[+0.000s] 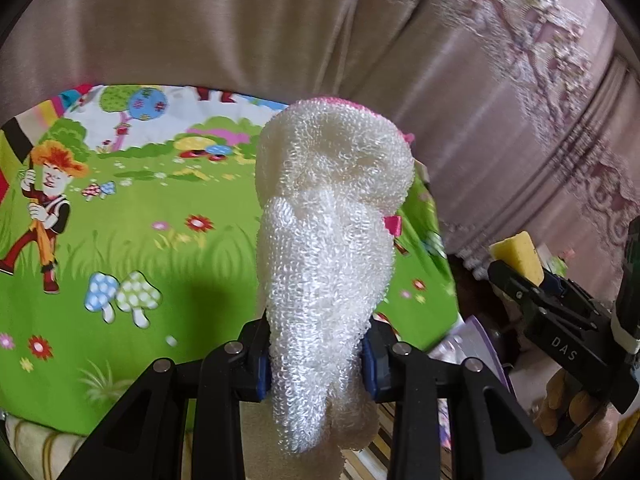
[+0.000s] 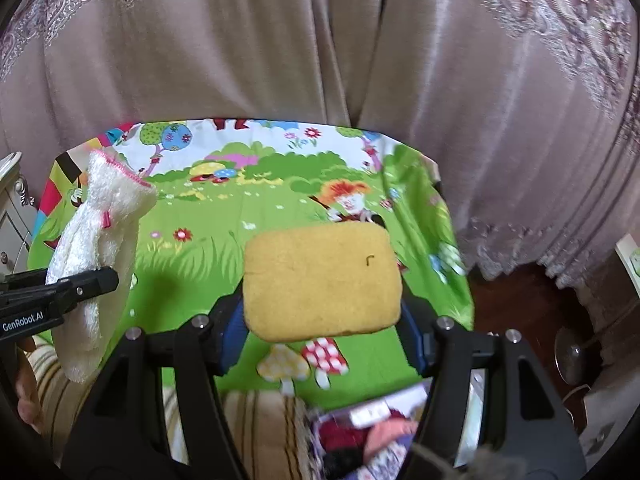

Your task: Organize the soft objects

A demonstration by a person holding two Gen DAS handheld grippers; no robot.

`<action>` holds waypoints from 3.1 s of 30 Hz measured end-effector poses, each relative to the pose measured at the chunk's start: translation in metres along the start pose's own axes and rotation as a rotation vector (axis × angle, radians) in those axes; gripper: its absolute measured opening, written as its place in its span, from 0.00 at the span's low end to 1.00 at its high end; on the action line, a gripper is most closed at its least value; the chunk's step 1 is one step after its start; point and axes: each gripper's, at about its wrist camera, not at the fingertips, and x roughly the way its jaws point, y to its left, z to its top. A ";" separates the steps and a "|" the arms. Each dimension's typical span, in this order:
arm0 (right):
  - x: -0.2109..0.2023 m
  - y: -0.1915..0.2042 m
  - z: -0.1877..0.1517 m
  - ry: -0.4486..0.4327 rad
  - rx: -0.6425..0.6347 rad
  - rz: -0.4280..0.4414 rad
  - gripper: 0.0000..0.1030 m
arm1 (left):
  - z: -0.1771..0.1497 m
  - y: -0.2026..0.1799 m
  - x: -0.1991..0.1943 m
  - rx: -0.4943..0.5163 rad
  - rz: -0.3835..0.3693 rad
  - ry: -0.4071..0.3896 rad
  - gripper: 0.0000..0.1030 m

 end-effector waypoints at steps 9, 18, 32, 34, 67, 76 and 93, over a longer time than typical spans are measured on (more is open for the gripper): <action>-0.062 -0.039 -0.054 0.028 0.068 -0.078 0.65 | -0.047 -0.058 -0.005 0.090 -0.144 0.104 0.35; -0.096 -0.094 -0.103 0.062 0.156 -0.157 0.65 | -0.067 -0.120 0.000 0.192 -0.240 0.165 0.35; -0.078 -0.196 -0.165 0.169 0.313 -0.303 0.65 | -0.100 -0.230 0.082 0.357 -0.283 0.377 0.36; -0.071 -0.203 -0.168 0.177 0.314 -0.311 0.65 | -0.106 -0.238 0.093 0.369 -0.273 0.402 0.37; -0.061 -0.200 -0.193 0.222 0.401 -0.296 0.82 | -0.123 -0.240 0.070 0.510 -0.191 0.324 0.96; -0.100 -0.168 -0.220 0.243 0.403 -0.322 0.82 | -0.140 -0.214 0.049 0.406 -0.196 0.310 1.00; -0.111 -0.162 -0.232 0.227 0.424 -0.357 0.82 | -0.159 -0.218 0.058 0.446 -0.200 0.342 1.00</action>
